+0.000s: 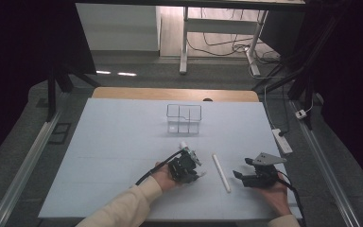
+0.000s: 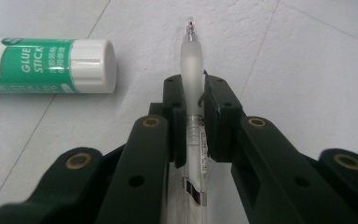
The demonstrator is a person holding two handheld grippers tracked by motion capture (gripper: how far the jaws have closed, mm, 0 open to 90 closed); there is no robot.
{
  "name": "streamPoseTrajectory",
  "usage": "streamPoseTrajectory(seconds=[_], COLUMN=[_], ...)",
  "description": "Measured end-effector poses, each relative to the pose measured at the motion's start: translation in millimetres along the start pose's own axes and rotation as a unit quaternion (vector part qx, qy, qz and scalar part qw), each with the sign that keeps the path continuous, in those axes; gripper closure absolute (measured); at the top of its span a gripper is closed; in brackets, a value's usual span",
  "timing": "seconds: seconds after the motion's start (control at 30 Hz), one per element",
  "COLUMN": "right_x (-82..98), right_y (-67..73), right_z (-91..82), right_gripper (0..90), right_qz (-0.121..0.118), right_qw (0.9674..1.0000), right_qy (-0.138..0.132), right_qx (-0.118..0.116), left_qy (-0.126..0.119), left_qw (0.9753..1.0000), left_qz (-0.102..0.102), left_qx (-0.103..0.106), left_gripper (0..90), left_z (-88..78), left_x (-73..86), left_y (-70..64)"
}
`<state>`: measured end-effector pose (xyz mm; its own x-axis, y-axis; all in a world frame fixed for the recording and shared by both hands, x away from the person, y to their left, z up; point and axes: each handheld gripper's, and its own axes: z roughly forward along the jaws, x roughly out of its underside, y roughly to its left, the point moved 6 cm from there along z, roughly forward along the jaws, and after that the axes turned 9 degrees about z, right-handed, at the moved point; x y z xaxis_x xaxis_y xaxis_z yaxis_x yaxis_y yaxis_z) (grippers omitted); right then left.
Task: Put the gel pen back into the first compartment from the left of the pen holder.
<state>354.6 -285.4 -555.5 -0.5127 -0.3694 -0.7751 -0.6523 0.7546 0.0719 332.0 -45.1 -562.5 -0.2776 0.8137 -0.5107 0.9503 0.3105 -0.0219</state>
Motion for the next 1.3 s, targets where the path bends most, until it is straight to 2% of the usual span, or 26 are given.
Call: streamPoseTrajectory(seconds=[0.23,0.47,0.63,0.7,0.87,1.3], right_x=[0.0,-0.3,-0.8,-0.8,-0.8,-1.2], right_y=[-0.8,-0.9,-0.7,-0.8,-0.7,-1.2], right_z=[-0.6,-1.1,-1.3,-1.4,-1.4,-2.0], right_gripper=[25.4,25.4,25.4,25.5,25.4,25.4], right_qz=[0.0,0.0,0.003,0.003,0.003,0.005], right_qw=[1.0,1.0,1.0,1.0,1.0,1.0], right_qy=[0.0,-0.001,-0.005,-0.005,-0.005,-0.006], right_qx=[0.001,0.002,0.0,0.0,0.002,0.004], left_qy=[-0.028,-0.061,-0.095,-0.11,-0.131,-0.18], left_qw=[0.9996,0.9981,0.9953,0.9936,0.9908,0.9829], left_qz=[0.002,-0.005,-0.014,-0.024,-0.032,-0.039], left_qx=[0.004,0.006,0.009,0.009,0.008,-0.003], left_gripper=[79.6,79.6,79.6,79.6,79.6,79.5], left_z=[-11.3,-28.5,-42.8,-47.3,-58.0,-84.0], left_x=[-1.3,1.0,2.9,3.3,6.0,4.8], left_y=[0.8,5.8,12.3,14.3,20.4,33.5])
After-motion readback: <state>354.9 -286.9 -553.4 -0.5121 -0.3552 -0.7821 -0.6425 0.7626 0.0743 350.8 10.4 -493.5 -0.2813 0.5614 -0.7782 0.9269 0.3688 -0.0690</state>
